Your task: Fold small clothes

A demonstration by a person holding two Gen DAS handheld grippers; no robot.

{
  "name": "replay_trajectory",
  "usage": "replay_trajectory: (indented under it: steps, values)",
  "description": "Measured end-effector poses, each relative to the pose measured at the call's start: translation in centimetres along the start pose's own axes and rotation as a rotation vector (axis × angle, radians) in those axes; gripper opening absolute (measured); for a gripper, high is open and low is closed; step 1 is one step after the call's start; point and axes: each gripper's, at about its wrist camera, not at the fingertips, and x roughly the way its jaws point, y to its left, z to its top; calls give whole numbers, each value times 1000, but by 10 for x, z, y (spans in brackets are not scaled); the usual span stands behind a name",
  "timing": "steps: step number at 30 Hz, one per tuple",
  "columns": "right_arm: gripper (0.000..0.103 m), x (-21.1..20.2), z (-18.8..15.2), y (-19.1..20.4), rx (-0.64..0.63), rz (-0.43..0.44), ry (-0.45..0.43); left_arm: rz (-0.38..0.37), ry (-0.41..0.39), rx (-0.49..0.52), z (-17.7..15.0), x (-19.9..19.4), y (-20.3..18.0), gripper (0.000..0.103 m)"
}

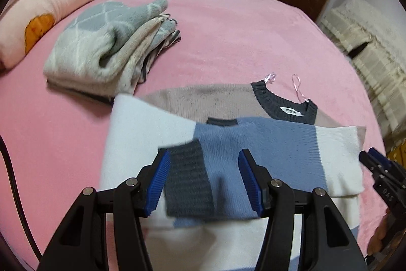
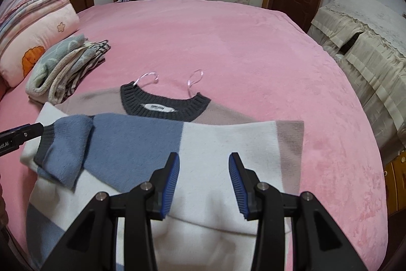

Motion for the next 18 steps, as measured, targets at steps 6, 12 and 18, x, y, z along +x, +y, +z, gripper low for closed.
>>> replay_trajectory:
  steps: [6,12,18]
  values:
    - [41,3,3,-26,31,-43,-5,-57,97,87,33,38,-12,65]
    - [41,6,-1,-73,107,-101,0,-34,177,29,56,89,-8,64]
    - [41,12,-5,-115,191,-135,11,-66,283,20,57,126,-10,56]
